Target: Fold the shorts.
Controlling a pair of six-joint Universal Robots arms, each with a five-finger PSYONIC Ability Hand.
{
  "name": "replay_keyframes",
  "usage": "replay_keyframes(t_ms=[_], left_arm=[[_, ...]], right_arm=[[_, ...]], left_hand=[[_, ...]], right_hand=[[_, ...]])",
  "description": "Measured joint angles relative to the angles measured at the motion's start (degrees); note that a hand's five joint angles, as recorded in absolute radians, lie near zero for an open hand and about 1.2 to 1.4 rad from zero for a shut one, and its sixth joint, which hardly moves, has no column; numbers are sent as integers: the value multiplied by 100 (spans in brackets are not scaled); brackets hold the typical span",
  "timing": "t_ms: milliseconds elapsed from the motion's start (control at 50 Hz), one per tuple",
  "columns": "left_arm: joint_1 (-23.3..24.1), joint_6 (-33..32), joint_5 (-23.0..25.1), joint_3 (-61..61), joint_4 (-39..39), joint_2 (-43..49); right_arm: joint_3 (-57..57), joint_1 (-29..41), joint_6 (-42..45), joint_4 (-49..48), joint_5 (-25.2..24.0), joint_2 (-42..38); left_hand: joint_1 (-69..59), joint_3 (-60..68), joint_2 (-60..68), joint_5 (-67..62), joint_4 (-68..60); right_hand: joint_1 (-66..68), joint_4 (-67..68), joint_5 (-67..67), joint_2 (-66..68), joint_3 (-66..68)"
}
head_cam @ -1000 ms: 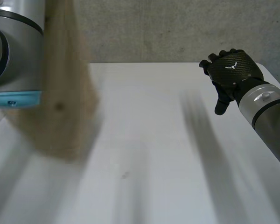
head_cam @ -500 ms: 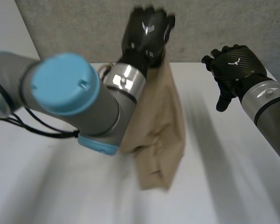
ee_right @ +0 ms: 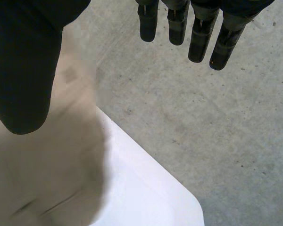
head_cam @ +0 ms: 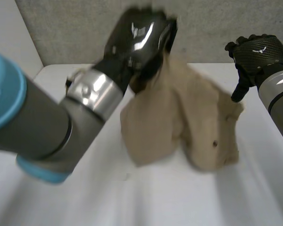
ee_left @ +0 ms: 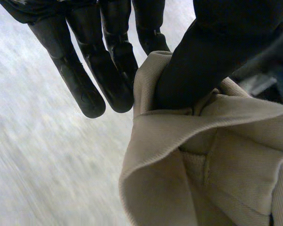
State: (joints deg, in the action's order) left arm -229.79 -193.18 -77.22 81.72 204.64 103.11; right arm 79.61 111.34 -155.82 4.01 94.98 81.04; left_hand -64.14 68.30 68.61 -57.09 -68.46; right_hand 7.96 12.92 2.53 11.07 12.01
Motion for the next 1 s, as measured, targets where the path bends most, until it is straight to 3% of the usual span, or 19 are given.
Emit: replay_keyframes(t_ms=[120, 200, 220, 300, 400, 420, 520, 620, 720, 800, 920, 980, 1000], left_arm=[[-47, -106, 259, 1619, -224, -415], [-19, -287, 402, 2261, -324, -641], [-2, -434, 458, 2475, -400, -800], [-3, -724, 510, 2639, -595, -1136], [-174, -974, 480, 2446, -934, -1536], [-225, -987, 461, 2384, -985, -1576], [-518, -869, 179, 2116, -1204, -1642], [-700, -324, -457, 1971, -1362, -1526], [-655, 668, -1311, 1805, -1668, -1095], [-471, 1565, -1730, 1468, -2401, -516], [-330, 2416, -1608, 1001, -3440, 66], [-326, 2825, -1248, 784, -3944, 267], [-340, 3105, -902, 630, -4282, 391]], right_arm=[[-181, -106, 74, 116, -263, -8], [-342, -221, 96, 277, -618, -41], [-454, -299, 93, 389, -869, -83], [-700, -413, 75, 585, -1332, -297], [-1252, -459, 63, 953, -1885, -973], [-1332, -457, 66, 1017, -1935, -1086], [-1856, -449, 114, 1477, -2170, -1801], [-2184, -476, 252, 1839, -2392, -2327], [-2281, -526, 650, 1967, -2616, -2748], [-2258, -551, 1159, 1970, -2677, -3041], [-2188, -547, 1699, 1923, -2600, -3220], [-2143, -535, 1887, 1863, -2512, -3259], [-2095, -525, 1990, 1774, -2441, -3271]], left_hand=[[143, -352, -425, 207, 365], [1221, -1458, -1559, 1339, 1494], [2719, -2912, -2967, 2840, 2971], [3721, -3991, -4040, 3951, 4059], [3794, -4106, -4158, 4040, 4153], [4655, -5061, -5112, 5027, 5124], [4674, -5135, -5181, 5092, 5174], [4676, -5135, -5181, 5095, 5174], [4674, -5134, -5177, 5074, 5164], [4674, -5135, -5180, 5083, 5174], [4674, -5135, -5182, 5093, 5177], [4674, -5135, -5183, 5091, 5179], [4673, -5133, -5179, 5090, 5178]], right_hand=[[0, 0, -1, 0, 0], [0, 0, 0, 0, 0], [0, 0, 0, 0, 0], [0, 0, 0, 0, 0], [0, 0, 0, 0, 0], [0, 0, 0, 0, 0], [0, 0, 0, 0, 0], [19, 0, 0, 11, 0], [19, 0, 0, 13, 0], [298, 16, 104, 179, 95], [680, 423, 455, 626, 534], [1051, 840, 803, 1008, 961], [1558, 1417, 1355, 1621, 1553]])
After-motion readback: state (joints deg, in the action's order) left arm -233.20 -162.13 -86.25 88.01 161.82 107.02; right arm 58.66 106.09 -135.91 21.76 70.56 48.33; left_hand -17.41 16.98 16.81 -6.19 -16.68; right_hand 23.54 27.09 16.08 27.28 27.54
